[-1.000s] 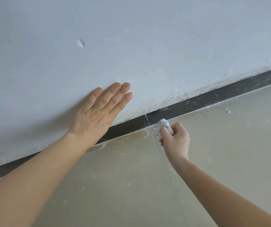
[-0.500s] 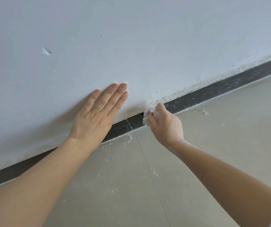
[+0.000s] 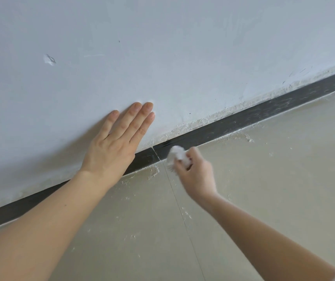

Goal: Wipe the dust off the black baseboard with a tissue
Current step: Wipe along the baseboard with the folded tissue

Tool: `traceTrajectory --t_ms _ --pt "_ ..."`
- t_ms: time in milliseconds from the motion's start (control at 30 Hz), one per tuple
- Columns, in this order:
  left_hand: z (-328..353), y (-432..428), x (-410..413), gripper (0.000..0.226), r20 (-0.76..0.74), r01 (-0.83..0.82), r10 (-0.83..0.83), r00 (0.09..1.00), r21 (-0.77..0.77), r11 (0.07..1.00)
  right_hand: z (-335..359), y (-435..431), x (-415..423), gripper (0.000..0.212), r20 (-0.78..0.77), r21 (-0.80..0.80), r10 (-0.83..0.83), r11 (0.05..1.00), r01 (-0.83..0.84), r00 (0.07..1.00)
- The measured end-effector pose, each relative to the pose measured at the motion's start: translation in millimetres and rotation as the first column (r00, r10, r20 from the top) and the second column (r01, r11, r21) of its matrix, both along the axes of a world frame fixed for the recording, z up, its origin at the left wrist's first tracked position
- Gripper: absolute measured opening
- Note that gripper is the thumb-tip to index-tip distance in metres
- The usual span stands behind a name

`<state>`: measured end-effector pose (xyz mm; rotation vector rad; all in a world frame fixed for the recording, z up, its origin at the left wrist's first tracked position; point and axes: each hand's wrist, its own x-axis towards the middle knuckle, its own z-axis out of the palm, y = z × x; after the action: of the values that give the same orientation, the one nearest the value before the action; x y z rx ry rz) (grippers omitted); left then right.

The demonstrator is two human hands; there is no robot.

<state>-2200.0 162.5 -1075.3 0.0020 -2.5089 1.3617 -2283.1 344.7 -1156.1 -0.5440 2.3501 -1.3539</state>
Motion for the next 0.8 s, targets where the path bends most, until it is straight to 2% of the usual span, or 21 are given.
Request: traceTrajectory --t_ms 100,200,300,467,633,767,800 --pt "2 1 1 0.097 0.025 -0.015 0.015 1.000 0.009 1.000 7 -34 33 0.037 0.025 0.008 0.164 0.986 -0.164 0.986" --pt "6 1 3 0.097 0.053 -0.025 0.025 0.998 -0.004 1.000 16 -57 45 0.044 0.054 0.002 0.167 0.986 -0.167 0.985" --pt "9 1 4 0.100 0.073 -0.022 0.020 0.997 0.021 1.000 16 -57 37 0.042 0.032 0.024 0.133 0.991 -0.133 0.991" --pt "8 1 3 0.096 0.063 -0.008 0.003 0.998 0.080 0.997 5 -24 -13 0.040 -0.062 0.019 -0.072 0.997 0.073 0.995" --pt "4 6 2 0.095 0.059 -0.037 0.030 0.998 0.121 0.992 -3 13 -63 0.039 -0.178 0.058 -0.228 0.969 0.242 0.957" --pt "4 13 -3 0.090 0.079 -0.023 0.012 0.997 0.138 0.990 -13 35 -84 0.033 -0.059 -0.042 -0.557 0.830 0.556 0.828" --pt "2 15 -7 0.089 0.081 -0.012 0.001 0.997 0.139 0.990 -15 36 -81 0.032 -0.018 -0.069 -0.587 0.808 0.585 0.809"
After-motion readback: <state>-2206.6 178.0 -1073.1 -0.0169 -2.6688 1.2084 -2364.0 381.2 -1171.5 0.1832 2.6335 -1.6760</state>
